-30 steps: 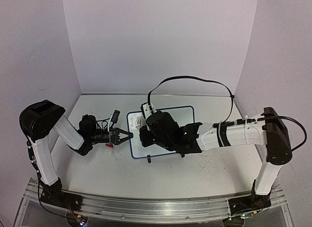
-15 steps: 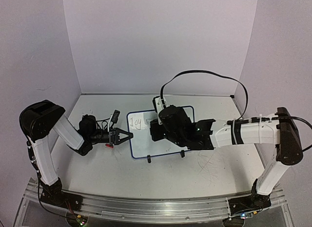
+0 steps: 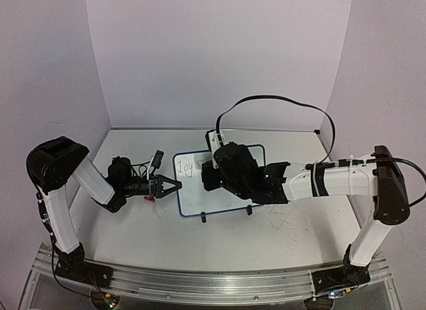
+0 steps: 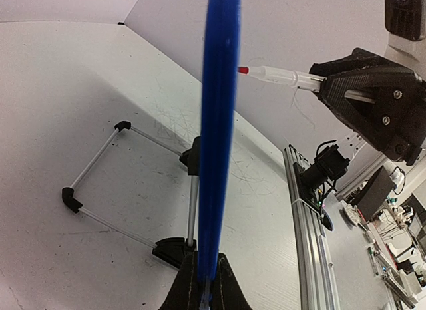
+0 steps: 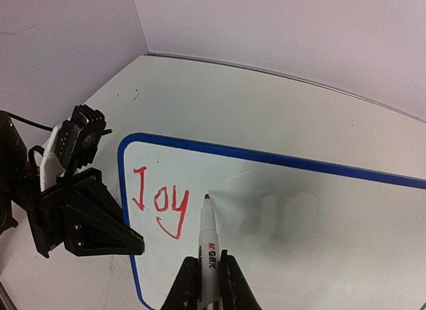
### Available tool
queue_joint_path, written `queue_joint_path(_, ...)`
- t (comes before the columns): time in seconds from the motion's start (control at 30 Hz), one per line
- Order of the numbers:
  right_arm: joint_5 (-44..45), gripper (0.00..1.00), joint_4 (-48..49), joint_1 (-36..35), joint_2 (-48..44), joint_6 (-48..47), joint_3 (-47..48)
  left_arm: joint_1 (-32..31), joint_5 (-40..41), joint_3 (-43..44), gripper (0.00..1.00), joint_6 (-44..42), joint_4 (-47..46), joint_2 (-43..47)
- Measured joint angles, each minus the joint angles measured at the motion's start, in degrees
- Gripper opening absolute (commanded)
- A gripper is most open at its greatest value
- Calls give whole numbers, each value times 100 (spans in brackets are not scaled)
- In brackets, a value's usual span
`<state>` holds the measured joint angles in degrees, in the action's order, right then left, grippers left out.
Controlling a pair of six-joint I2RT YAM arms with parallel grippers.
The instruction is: Write a sentence on the whiteboard
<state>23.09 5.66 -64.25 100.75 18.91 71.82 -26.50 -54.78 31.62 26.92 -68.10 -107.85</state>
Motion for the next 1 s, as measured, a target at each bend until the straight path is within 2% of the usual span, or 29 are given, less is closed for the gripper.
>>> queue_joint_path(1.0,43,0,82,24,26,80,-95,5,-7,-18,0,-7,-13,18)
